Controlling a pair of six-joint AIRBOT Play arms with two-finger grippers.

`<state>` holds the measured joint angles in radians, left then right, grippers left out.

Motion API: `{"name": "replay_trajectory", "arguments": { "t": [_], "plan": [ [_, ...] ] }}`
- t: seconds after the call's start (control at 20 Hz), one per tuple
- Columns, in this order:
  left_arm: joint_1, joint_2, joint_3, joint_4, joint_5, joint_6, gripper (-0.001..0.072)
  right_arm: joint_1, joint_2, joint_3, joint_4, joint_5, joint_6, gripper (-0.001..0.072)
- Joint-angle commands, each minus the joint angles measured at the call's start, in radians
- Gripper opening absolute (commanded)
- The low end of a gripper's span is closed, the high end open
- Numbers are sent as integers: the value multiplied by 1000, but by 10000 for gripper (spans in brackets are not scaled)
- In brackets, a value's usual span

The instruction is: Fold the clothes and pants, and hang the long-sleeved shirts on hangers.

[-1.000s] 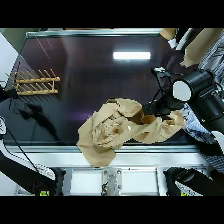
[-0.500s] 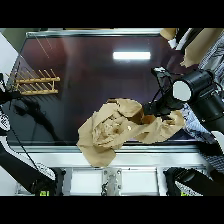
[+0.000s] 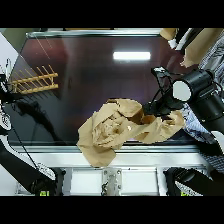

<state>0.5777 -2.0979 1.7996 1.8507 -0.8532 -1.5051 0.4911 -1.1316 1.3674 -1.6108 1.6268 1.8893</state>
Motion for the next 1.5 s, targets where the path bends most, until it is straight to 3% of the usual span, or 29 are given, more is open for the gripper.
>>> {"name": "replay_trajectory", "arguments": {
  "t": [0.0,0.4,0.65,0.75,0.9,1.0,1.05,1.15,1.3,1.35,1.45],
  "plan": [
    [-15,3,0,-10,-12,-1,12,1,0,0,0,0,0,13],
    [-58,237,-1,-11,-64,2,12,1,0,0,0,0,0,12],
    [-118,462,-1,-32,-170,69,12,1,0,0,0,0,0,12],
    [-164,550,-1,-137,-237,220,12,1,0,0,0,0,0,12],
    [-233,692,-18,-480,-380,606,12,1,0,0,0,0,0,12],
    [-276,787,-92,-645,-459,809,12,1,0,0,0,0,0,12],
    [-301,825,-134,-655,-497,853,13,1,0,0,0,0,0,12],
    [-343,892,-228,-634,-579,854,12,1,0,0,0,0,0,13],
    [-390,971,-365,-647,-556,859,12,1,0,0,0,0,0,12],
    [-402,991,-407,-647,-577,917,12,1,0,0,0,0,0,13],
    [-423,1028,-496,-648,-663,1125,11,1,0,0,0,0,0,13]
  ]
}}
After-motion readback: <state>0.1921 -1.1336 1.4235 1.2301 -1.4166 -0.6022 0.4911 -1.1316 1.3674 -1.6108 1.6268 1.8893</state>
